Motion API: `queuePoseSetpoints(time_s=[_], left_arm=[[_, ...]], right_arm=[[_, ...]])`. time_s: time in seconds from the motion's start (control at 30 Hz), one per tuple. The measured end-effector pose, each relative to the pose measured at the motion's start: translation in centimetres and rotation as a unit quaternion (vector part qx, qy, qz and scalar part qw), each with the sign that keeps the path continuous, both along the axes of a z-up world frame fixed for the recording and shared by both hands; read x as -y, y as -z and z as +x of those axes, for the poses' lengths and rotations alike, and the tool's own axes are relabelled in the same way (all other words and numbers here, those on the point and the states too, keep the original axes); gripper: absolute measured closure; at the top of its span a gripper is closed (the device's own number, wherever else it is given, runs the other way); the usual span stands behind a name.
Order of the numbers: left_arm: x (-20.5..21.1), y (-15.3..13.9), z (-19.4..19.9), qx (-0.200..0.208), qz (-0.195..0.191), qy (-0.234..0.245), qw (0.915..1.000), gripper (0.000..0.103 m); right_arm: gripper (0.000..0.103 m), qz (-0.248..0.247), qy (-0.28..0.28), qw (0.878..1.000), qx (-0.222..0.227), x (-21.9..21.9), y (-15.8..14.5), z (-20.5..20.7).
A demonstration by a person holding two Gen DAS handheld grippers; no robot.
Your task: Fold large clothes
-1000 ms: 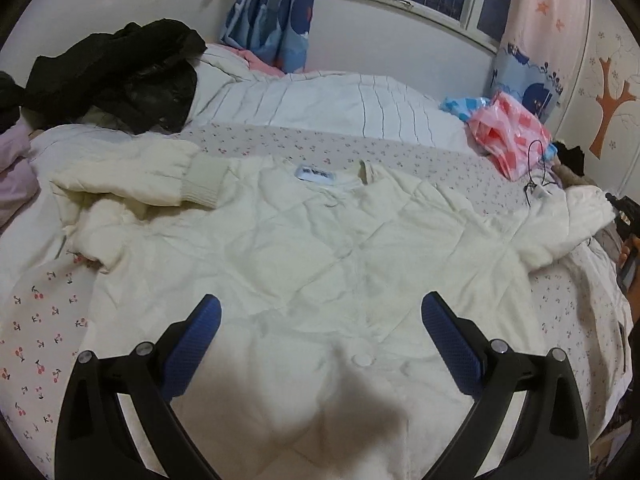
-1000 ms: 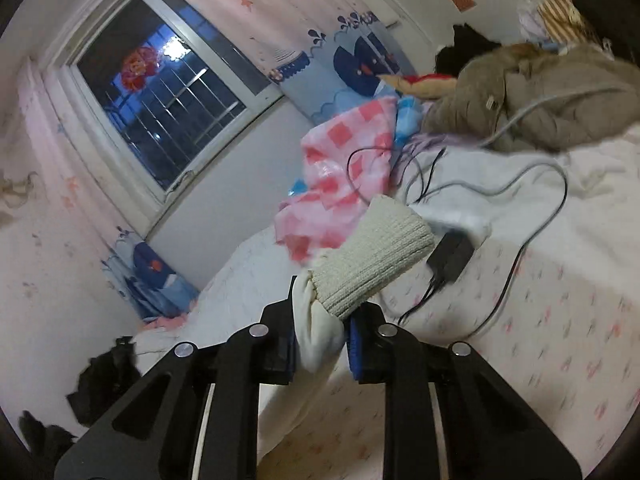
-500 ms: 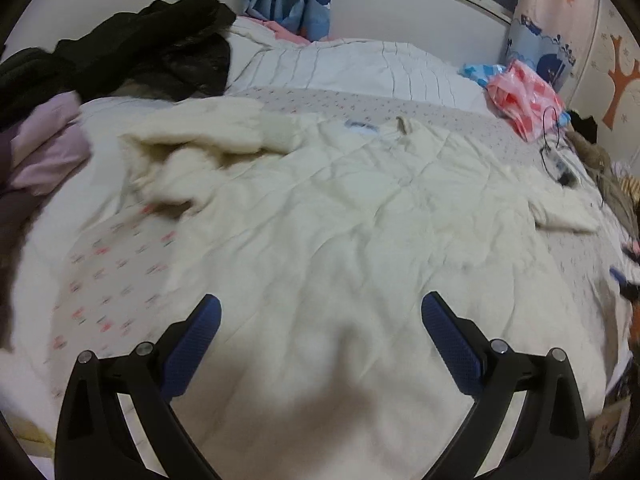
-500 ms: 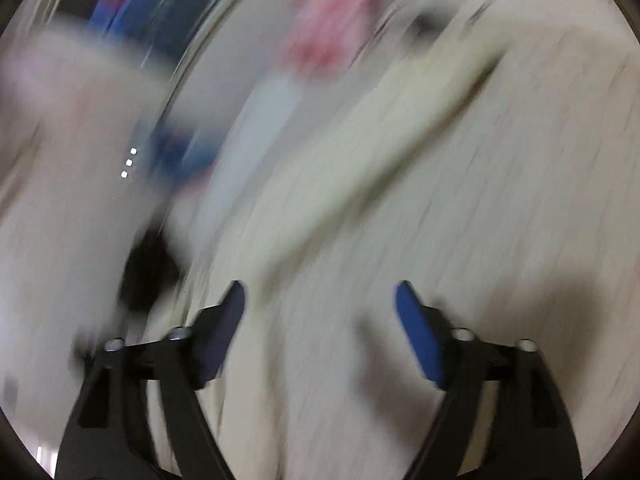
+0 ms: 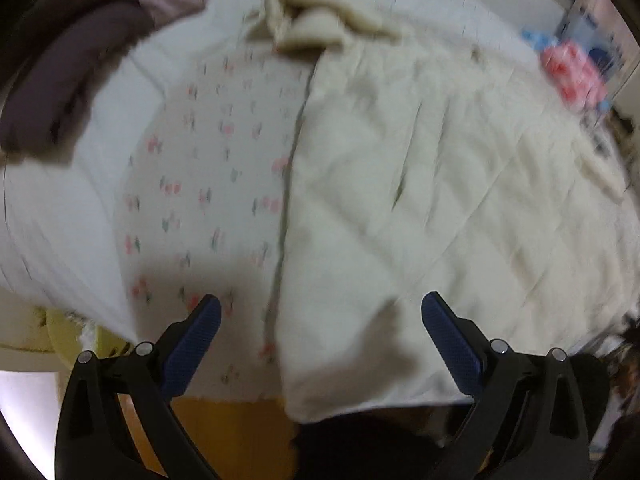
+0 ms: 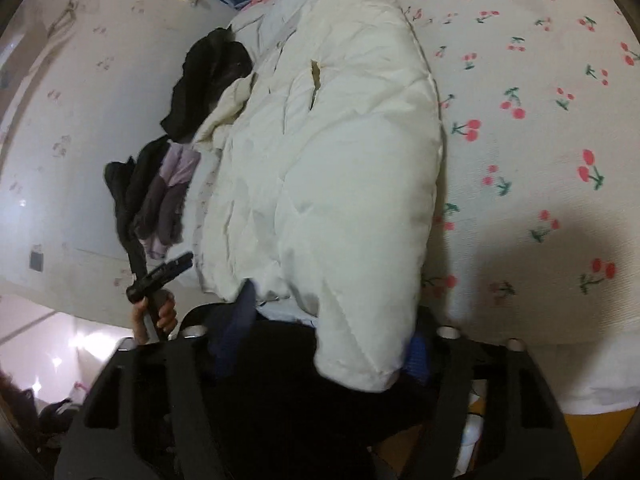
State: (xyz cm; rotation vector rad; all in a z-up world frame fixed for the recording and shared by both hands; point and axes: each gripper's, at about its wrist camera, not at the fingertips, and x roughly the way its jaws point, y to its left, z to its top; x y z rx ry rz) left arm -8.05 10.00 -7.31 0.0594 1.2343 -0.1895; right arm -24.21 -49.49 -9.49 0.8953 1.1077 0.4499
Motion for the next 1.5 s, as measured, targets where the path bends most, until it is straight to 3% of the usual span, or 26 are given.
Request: queuePoseSetpoints(time_s=[0.07,0.23,0.27,0.3,0.33,0.37,0.47,0.5,0.57,0.63,0.7,0.73,0.77,0.83,0.9,0.97,1.07,1.13,1.23,1.33,1.5], left_arm=[[0.2,0.7,-0.9,0.019,0.041,-0.007,0.9989,0.007],[-0.2,3.3,-1.1,0.002,0.075,-0.032,0.9967,0.007],[-0.2,3.5,-1.0,-0.005,0.070,-0.029,0.9971,0.019],[-0.3,3.5,-0.8,-0.021,0.032,-0.024,0.9990,0.033],[-0.4,3.3,-0.5,-0.038,-0.007,-0.022,0.9990,0.063],[-0.7,2.5,-0.1,-0.044,-0.029,-0.025,0.9983,0.069],[-1.1,-1.2,0.1,0.019,0.002,-0.026,0.9995,0.075],[-1.5,-2.4,0.2,0.035,0.006,-0.028,0.9990,0.075],[-2.3,-3.6,0.1,0.051,0.024,-0.025,0.9981,0.075],[-2.8,-3.1,0.2,0.042,0.049,-0.020,0.9977,0.075],[-3.2,-2.0,-0.3,0.036,0.053,-0.007,0.9979,0.075],[-3.5,-1.8,-0.4,0.038,0.050,-0.003,0.9980,0.070],[-3.6,-1.9,-0.8,0.047,0.048,0.000,0.9978,0.058],[-3.6,-3.1,-1.5,0.074,0.050,-0.003,0.9960,0.035],[-2.1,-4.7,-1.7,0.112,0.041,0.003,0.9928,0.030],[-0.4,-6.0,-2.0,0.133,0.032,0.014,0.9905,0.022],[3.7,-7.7,-2.1,0.176,0.026,0.044,0.9830,0.015],[6.9,-8.3,-2.1,0.196,0.033,0.073,0.9773,0.012],[10.3,-8.4,-1.1,0.210,0.043,0.106,0.9710,0.011],[13.5,-8.3,-0.6,0.230,0.069,0.131,0.9617,0.011],[17.3,-9.3,-1.1,0.276,0.080,0.160,0.9445,0.011]], right_arm=[[0.082,-0.008,0.011,1.000,0.006,-0.9,-0.2,0.8],[0.091,-0.004,0.026,0.998,0.054,-2.8,-3.9,-0.6],[0.092,0.004,0.029,0.997,0.074,-2.7,-5.6,-1.6],[0.092,0.011,0.033,0.995,0.088,-2.9,-7.0,-1.5],[0.092,0.020,0.037,0.994,0.104,-2.9,-8.3,-1.5],[0.092,0.029,0.039,0.992,0.118,-2.7,-9.7,-1.8],[0.092,0.017,0.040,0.991,0.130,-2.3,-11.6,-2.9],[0.092,-0.003,0.037,0.993,0.113,-2.2,-11.0,-3.3],[0.091,-0.093,0.025,0.994,0.047,-2.2,-7.6,-4.4],[0.083,-0.171,0.007,0.985,-0.034,-2.3,-2.7,-5.1],[0.078,-0.165,0.010,0.983,-0.074,-1.7,0.1,-6.5],[0.076,-0.159,0.028,0.985,-0.065,-1.1,-0.2,-7.4],[0.074,-0.169,0.048,0.984,-0.036,-0.4,-1.6,-8.1],[0.059,-0.183,0.083,0.979,0.016,0.8,-4.3,-8.3],[0.046,-0.192,0.106,0.973,0.068,1.5,-7.2,-7.2],[0.041,-0.172,0.107,0.972,0.122,1.1,-9.0,-5.0],[0.040,-0.155,0.095,0.970,0.161,0.1,-9.4,-2.7],[0.030,-0.178,0.075,0.972,0.136,-0.8,-7.8,-1.4],[0.029,-0.227,0.007,0.973,0.051,-1.7,-3.4,-0.5],[0.032,-0.215,0.045,0.973,0.064,1.4,-4.0,-3.6],[0.030,-0.215,0.101,0.965,0.109,5.8,-8.8,-7.5]])
